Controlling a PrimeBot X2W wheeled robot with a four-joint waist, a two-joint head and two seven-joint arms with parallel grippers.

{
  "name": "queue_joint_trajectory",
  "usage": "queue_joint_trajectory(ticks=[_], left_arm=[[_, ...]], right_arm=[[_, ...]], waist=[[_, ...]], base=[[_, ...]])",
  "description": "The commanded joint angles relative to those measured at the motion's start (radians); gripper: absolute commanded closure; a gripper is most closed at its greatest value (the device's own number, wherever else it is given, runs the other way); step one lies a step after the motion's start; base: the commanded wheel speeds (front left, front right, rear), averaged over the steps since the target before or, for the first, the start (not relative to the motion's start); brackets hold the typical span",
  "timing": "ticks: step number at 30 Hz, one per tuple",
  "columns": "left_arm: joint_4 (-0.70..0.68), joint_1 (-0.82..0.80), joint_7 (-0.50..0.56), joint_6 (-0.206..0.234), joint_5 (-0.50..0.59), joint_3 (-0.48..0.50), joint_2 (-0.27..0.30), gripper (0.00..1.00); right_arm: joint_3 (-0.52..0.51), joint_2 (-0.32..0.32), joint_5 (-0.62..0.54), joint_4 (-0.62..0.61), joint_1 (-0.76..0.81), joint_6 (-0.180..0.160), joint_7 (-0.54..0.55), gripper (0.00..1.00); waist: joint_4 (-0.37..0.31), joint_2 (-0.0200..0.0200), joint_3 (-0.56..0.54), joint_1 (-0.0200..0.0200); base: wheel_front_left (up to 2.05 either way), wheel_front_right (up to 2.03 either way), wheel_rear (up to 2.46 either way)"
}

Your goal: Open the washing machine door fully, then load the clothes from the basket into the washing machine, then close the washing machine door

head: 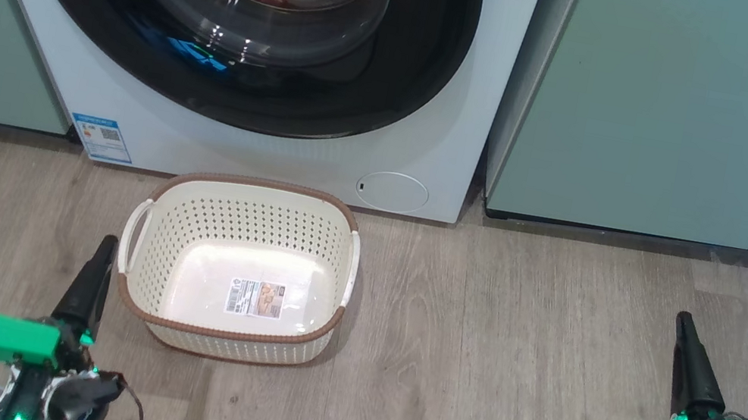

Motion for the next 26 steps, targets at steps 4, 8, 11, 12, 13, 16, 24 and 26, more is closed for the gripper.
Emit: queue_joint_trajectory(ticks=[4, 8, 11, 12, 13, 16, 24, 26], left_arm=[[-0.03, -0.048, 0.007, -0.009, -0.007, 0.033, 0.008, 1.0], [-0.03, -0.048, 0.007, -0.009, -0.007, 0.033, 0.008, 1.0], [-0.03, -0.048, 0.007, -0.009, -0.007, 0.033, 0.008, 1.0], [-0.03, -0.048, 0.007, -0.009, -0.007, 0.033, 0.008, 1.0], [-0.03, -0.048, 0.007, -0.009, -0.007, 0.033, 0.008, 1.0], [-0.03, -0.048, 0.007, -0.009, -0.007, 0.033, 0.008, 1.0], [-0.03, -0.048, 0.007, -0.009, -0.007, 0.033, 0.008, 1.0], [-0.03, -0.048, 0.007, -0.009, -0.007, 0.033, 0.008, 1.0]], right_arm=[[0.017, -0.005, -0.003, -0.032, -0.054, 0.0, 0.006, 1.0], [0.017, -0.005, -0.003, -0.032, -0.054, 0.0, 0.006, 1.0], [0.017, -0.005, -0.003, -0.032, -0.054, 0.0, 0.006, 1.0], [0.017, -0.005, -0.003, -0.032, -0.054, 0.0, 0.006, 1.0], [0.017, -0.005, -0.003, -0.032, -0.054, 0.0, 0.006, 1.0], [0.016, -0.005, -0.003, -0.032, -0.054, 0.0, 0.006, 1.0], [0.016, -0.005, -0.003, -0.032, -0.054, 0.0, 0.006, 1.0], [0.016, -0.004, -0.003, -0.032, -0.054, 0.0, 0.006, 1.0]], waist=[[0.0, 0.0, 0.0, 0.0], [0.0, 0.0, 0.0, 0.0], [0.0, 0.0, 0.0, 0.0], [0.0, 0.0, 0.0, 0.0], [0.0, 0.0, 0.0, 0.0], [0.0, 0.0, 0.0, 0.0], [0.0, 0.0, 0.0, 0.0], [0.0, 0.0, 0.0, 0.0]], base=[[0.0, 0.0, 0.0], [0.0, 0.0, 0.0], [0.0, 0.0, 0.0], [0.0, 0.0, 0.0], [0.0, 0.0, 0.0], [0.0, 0.0, 0.0], [0.0, 0.0, 0.0], [0.0, 0.0, 0.0]])
